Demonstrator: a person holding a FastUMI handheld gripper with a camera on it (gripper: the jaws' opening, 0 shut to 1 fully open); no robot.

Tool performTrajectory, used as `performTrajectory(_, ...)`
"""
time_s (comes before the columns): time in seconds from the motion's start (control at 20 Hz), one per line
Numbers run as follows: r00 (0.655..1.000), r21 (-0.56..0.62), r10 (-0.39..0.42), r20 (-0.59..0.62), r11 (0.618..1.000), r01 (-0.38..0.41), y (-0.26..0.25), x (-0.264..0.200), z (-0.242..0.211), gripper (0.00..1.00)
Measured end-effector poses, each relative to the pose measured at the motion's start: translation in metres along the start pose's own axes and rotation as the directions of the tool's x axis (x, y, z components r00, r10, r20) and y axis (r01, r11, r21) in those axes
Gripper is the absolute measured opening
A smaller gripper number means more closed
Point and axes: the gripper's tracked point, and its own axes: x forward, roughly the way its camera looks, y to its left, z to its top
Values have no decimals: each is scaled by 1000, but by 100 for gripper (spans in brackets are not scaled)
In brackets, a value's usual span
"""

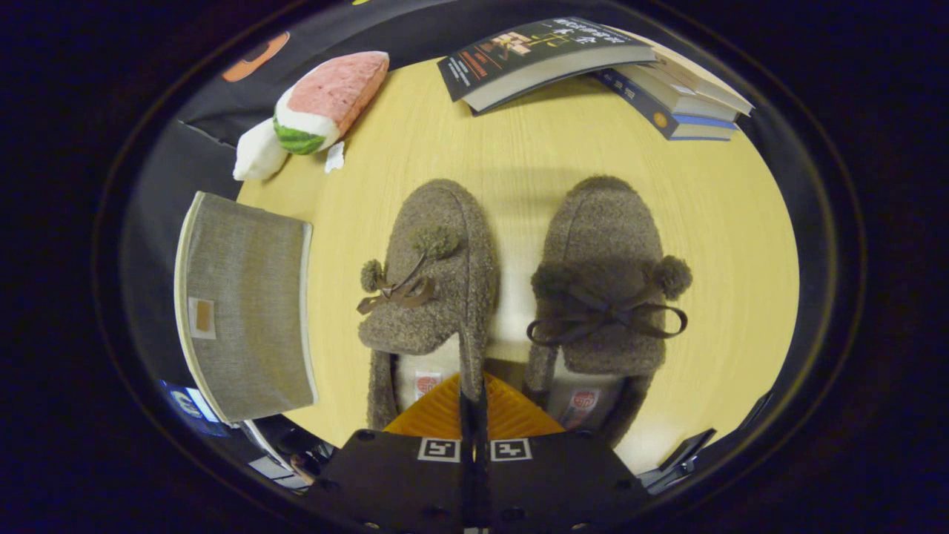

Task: Open the storage box then place both shoes into the box .Put the left shoe in first, then the right shoe, with the right side of both shoes facing outward in a uniform manner.

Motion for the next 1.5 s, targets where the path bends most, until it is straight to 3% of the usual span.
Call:
performTrajectory(0.35, 997, 31, 45, 69, 998, -47, 42, -73, -7, 0)
performTrajectory(0.8, 976, -60, 183, 117, 982, -177, 208, -145, -23, 0)
performTrajectory(0.95, 975, -101, 189, 117, 979, -178, 262, -136, -26, 0)
performTrajectory(1.1, 985, -57, 154, 77, 987, -150, 302, -100, -30, 0)
performTrajectory(1.5, 999, -21, 18, 34, 1000, -17, 348, 13, -11, 0)
